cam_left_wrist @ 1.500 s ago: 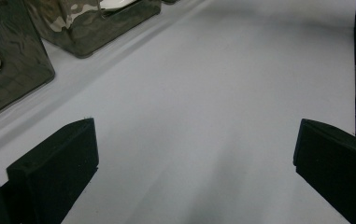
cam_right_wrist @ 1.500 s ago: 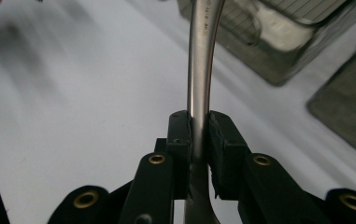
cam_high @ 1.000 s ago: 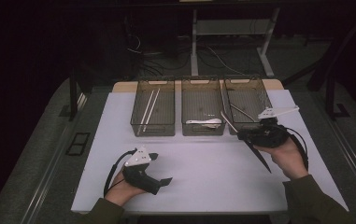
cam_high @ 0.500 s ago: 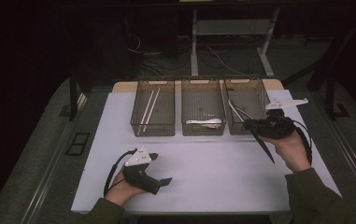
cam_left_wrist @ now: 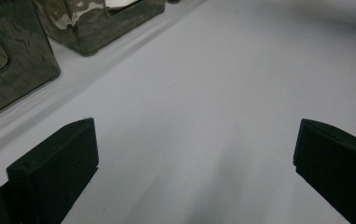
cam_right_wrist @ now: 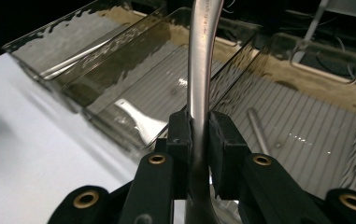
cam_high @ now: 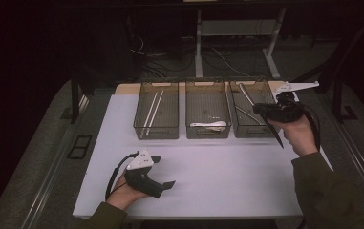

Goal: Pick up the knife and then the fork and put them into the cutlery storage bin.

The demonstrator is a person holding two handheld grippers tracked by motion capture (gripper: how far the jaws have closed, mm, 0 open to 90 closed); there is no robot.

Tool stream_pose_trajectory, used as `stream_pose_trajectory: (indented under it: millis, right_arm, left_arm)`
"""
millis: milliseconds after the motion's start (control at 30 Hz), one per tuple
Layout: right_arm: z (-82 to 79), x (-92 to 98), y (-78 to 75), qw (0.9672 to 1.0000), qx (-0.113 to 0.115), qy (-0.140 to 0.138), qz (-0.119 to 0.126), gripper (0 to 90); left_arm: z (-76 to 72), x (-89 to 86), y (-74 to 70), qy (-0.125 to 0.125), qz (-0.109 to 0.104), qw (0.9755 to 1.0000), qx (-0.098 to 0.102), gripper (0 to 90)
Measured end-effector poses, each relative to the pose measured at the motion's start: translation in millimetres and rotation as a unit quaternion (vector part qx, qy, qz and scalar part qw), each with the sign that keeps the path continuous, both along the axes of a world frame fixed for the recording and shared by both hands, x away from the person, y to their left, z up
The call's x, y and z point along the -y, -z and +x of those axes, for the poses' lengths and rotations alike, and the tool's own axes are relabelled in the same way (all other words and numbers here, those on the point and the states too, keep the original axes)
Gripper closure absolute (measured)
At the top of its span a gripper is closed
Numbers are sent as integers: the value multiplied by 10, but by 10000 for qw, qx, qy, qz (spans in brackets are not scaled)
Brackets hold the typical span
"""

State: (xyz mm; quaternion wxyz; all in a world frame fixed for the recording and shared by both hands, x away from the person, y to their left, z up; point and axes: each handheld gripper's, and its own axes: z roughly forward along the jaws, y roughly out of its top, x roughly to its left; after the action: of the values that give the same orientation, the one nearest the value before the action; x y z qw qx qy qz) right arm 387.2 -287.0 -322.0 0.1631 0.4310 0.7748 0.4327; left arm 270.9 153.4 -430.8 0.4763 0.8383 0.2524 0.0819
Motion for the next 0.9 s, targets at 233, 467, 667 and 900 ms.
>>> stream_pose_trajectory:
  millis: [233,467,667,900]
  right_arm:
    - [235,-6,-99,9999,89,129,-70,794]
    - [447,-23,-193,9990,320,288,-107,794]
    - [644,-35,-187,9982,360,432,-193,793]
    - [839,2,-50,9975,299,602,-222,793]
  left_arm:
    - [6,-10,-5,21,-16,10000,-2,0]
    - [6,-9,-6,28,-36,10000,-13,0]
    - [4,-10,-6,25,-64,10000,-15,0]
    - [7,-13,-3,26,-80,10000,-43,0]
